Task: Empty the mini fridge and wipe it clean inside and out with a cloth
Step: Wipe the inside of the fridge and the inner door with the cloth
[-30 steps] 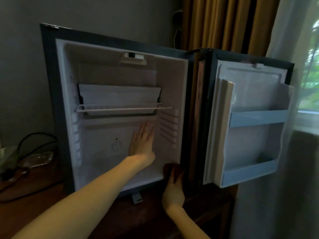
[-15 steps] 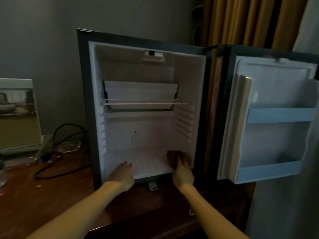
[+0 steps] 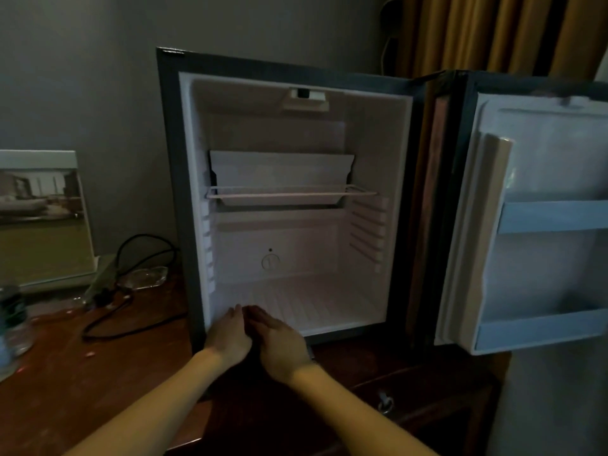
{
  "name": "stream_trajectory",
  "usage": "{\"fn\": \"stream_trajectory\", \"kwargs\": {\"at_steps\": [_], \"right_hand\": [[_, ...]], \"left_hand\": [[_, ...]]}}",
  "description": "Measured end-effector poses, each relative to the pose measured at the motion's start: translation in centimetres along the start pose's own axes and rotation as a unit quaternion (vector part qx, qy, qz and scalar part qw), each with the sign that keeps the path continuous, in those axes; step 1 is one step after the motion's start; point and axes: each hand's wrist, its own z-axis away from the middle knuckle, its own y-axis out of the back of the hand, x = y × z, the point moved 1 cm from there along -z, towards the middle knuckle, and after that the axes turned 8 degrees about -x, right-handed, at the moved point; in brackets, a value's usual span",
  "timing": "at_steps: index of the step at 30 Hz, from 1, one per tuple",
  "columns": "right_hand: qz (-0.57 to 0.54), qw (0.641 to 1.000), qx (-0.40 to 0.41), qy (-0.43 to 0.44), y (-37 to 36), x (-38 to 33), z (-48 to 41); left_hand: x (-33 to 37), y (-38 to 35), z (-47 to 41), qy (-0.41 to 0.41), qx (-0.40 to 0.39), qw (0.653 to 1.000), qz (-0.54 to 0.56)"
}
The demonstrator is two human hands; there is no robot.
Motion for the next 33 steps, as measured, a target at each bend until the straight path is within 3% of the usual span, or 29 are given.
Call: {"fn": "stream_trajectory", "kwargs": {"at_steps": [2,8,19,23,26,33], "right_hand": [[0.022,0.999,-0.022,-0.02,1.4,2.5,0.3],[0.066,0.988,0.013,-0.141,5.9,13.9,2.0],[-0.04,0.967,0.04,-0.248,5.2,18.3,-5.8],[-0.061,0.978,0.044,-0.195,4.7,18.7,-9.1],[-0.015,0.989,-0.034,-0.143,4.2,17.7,-9.7],[-0.044,0.991,-0.122,0.044,0.1,5.8,-11.8]], "left_hand": [[-0.2,-0.2,0.0,-0.006,-0.003,1.0,0.002],[-0.1,-2.0,0.0,0.017,0.058,0.998,-0.016],[0.2,-2.4,-4.0,0.038,0.123,0.987,0.095],[0.2,-2.7,-5.6,0.062,0.177,0.973,0.136],[0.3,-2.8,-6.0,0.068,0.203,0.966,0.143],[0.1,-2.3,-5.5,0.023,0.286,0.933,0.215]]}}
